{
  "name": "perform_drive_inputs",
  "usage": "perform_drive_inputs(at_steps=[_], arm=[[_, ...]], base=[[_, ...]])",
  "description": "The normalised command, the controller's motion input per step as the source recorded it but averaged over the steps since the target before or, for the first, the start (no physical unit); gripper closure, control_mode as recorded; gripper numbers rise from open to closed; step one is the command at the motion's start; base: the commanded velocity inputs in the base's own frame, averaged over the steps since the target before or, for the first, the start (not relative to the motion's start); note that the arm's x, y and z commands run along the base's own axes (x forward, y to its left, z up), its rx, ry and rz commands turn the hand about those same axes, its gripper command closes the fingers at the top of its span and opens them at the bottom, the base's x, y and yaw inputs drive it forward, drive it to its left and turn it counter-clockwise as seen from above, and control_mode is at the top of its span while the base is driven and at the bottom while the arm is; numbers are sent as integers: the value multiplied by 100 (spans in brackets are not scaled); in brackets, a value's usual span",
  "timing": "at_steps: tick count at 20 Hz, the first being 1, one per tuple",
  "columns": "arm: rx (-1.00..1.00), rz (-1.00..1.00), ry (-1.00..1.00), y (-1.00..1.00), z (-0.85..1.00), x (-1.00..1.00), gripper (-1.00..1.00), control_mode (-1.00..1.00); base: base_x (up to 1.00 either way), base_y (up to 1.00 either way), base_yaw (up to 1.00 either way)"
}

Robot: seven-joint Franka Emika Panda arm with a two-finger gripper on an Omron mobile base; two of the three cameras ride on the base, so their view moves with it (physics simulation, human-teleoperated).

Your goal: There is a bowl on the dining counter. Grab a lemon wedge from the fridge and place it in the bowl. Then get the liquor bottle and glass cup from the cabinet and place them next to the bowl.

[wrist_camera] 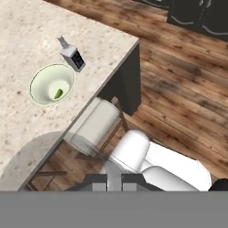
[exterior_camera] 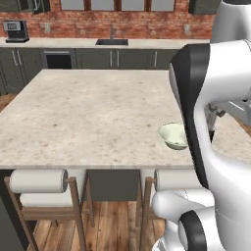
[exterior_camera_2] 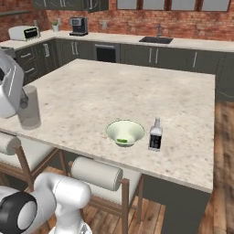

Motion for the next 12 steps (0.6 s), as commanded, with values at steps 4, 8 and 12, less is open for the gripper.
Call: perform_drive_inputs(at_steps=[4,8,12], arm=[[-3,-17,4,25,-44,59,100,-100],[-4,-27,0,22,-56,82,100,-100],[-2,-30,0,4,-45,96,100,-100]], base=[[0,0,0],[0,0,0],[0,0,0]])
